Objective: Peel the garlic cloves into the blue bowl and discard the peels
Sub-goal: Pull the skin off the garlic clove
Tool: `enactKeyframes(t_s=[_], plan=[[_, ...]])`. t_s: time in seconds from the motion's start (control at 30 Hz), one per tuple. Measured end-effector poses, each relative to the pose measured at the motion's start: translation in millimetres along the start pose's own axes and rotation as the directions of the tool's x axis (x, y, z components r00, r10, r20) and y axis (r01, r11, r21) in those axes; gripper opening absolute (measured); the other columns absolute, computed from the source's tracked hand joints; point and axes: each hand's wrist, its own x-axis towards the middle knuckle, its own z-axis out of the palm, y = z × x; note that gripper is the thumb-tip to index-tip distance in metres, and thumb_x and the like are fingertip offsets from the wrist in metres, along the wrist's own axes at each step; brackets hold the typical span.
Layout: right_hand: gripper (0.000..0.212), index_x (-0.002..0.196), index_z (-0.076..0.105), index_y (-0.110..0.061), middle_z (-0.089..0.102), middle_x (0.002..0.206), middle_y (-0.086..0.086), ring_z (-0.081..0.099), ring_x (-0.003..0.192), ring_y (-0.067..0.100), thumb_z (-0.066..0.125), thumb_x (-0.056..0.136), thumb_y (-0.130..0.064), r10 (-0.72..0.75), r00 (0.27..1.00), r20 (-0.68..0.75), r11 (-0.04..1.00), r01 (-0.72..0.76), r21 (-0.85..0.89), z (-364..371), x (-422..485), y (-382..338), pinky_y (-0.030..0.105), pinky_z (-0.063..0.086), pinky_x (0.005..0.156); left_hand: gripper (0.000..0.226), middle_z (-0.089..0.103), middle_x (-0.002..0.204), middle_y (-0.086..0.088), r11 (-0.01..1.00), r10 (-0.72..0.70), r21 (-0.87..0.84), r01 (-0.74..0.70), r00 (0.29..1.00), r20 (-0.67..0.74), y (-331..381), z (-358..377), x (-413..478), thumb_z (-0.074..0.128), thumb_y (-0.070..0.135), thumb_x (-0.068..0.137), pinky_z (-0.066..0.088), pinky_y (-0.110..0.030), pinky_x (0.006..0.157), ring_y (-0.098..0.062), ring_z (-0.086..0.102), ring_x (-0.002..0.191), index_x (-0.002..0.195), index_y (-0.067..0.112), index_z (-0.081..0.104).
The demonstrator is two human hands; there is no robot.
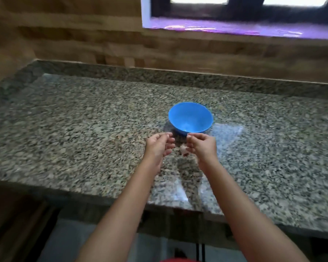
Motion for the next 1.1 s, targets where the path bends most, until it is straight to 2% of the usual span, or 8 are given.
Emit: enactKeyframes(t_s=[0.1, 0.2, 0.47, 0.73, 0.83, 0.97, 1.03, 1.1], plan=[[0.011, 0.069, 0.064, -0.012, 0.063, 0.068, 0.007, 0.063, 0.071, 0.025, 0.069, 0.079, -0.013, -0.061, 0.994, -0.093, 0.927, 0.022, -0.374, -29.4, 30.9, 15.2, 0.035, 0.050, 0.068, 0.021, 0.060, 0.072, -0.002, 0.991, -0.031, 0.129, 0.032, 0.999, -0.016, -11.8, 17.6, 19.0, 0.044, 0.009, 0.096, 0.040, -0.015, 0.045, -0.005, 0.054, 0.049, 0.081, 0.016, 0.057], [0.015, 0.082, 0.066, -0.001, 0.066, 0.079, 0.012, 0.062, 0.081, 0.026, 0.070, 0.077, -0.015, -0.064, 0.996, -0.063, 0.758, 0.007, -0.653, -47.4, 40.3, 26.9, 0.031, 0.044, 0.069, 0.020, 0.059, 0.075, -0.004, 0.976, -0.057, 0.209, 0.058, 0.998, -0.013, -25.8, 26.2, 31.3, 0.046, 0.009, 0.096, 0.040, -0.019, 0.047, -0.009, 0.054, 0.055, 0.082, 0.014, 0.058], [0.011, 0.087, 0.065, 0.001, 0.065, 0.091, 0.019, 0.060, 0.090, 0.031, 0.056, 0.079, -0.001, -0.105, 0.992, 0.069, 0.550, 0.116, -0.827, -41.9, 48.0, 39.8, 0.030, 0.042, 0.071, 0.016, 0.056, 0.071, -0.004, 0.965, -0.052, 0.258, 0.048, 0.999, 0.008, -42.2, 27.2, 46.0, 0.047, 0.004, 0.095, 0.038, -0.016, 0.042, -0.008, 0.052, 0.050, 0.083, 0.010, 0.057], [0.007, 0.077, 0.061, -0.014, 0.064, 0.076, 0.004, 0.062, 0.072, 0.020, 0.063, 0.078, -0.008, -0.178, 0.984, 0.006, 0.855, 0.157, -0.494, -26.8, 40.0, -9.3, 0.036, 0.053, 0.068, 0.028, 0.063, 0.090, -0.003, 0.892, 0.019, 0.449, -0.044, 0.998, 0.061, -45.2, 17.9, 62.3, 0.068, 0.005, 0.080, 0.051, -0.029, 0.065, -0.015, 0.059, 0.076, 0.107, 0.005, 0.060], [0.004, 0.080, 0.062, -0.012, 0.064, 0.077, 0.004, 0.062, 0.074, 0.019, 0.064, 0.081, -0.008, -0.215, 0.977, -0.005, 0.872, 0.190, -0.452, -12.5, 58.4, -27.6, 0.039, 0.055, 0.074, 0.046, 0.062, 0.108, -0.004, 0.723, 0.037, 0.677, -0.139, 0.986, 0.162, -50.0, 17.9, 68.7, 0.077, 0.018, 0.073, 0.050, -0.032, 0.086, -0.019, 0.060, 0.097, 0.116, 0.012, 0.059], [0.007, 0.080, 0.063, -0.011, 0.062, 0.073, 0.002, 0.063, 0.070, 0.018, 0.064, 0.087, -0.012, -0.226, 0.974, -0.021, 0.902, 0.201, -0.383, -8.8, 63.1, -31.8, 0.038, 0.057, 0.071, 0.040, 0.064, 0.109, -0.007, 0.535, 0.099, 0.791, -0.296, 0.952, 0.290, -57.9, 15.2, 70.0, 0.074, 0.016, 0.075, 0.044, -0.024, 0.079, -0.021, 0.062, 0.097, 0.113, 0.013, 0.063], [0.007, 0.080, 0.063, -0.010, 0.062, 0.072, 0.002, 0.062, 0.068, 0.017, 0.064, 0.087, -0.011, -0.225, 0.974, -0.010, 0.911, 0.207, -0.356, -17.2, 49.1, -27.3, 0.030, 0.054, 0.063, 0.034, 0.065, 0.101, -0.004, 0.577, 0.115, 0.763, -0.291, 0.954, 0.277, -57.7, 13.1, 67.9, 0.074, 0.017, 0.076, 0.045, -0.023, 0.074, -0.018, 0.062, 0.088, 0.108, 0.014, 0.064], [0.006, 0.081, 0.064, -0.007, 0.064, 0.071, 0.007, 0.061, 0.063, 0.014, 0.063, 0.087, -0.008, -0.195, 0.980, 0.037, 0.918, 0.195, -0.344, -27.9, 32.2, -17.4, 0.027, 0.053, 0.058, 0.027, 0.066, 0.095, -0.001, 0.729, 0.065, 0.651, -0.212, 0.968, 0.242, -55.8, 10.4, 63.5, 0.076, 0.017, 0.076, 0.050, -0.025, 0.070, -0.013, 0.063, 0.084, 0.099, 0.018, 0.062]])
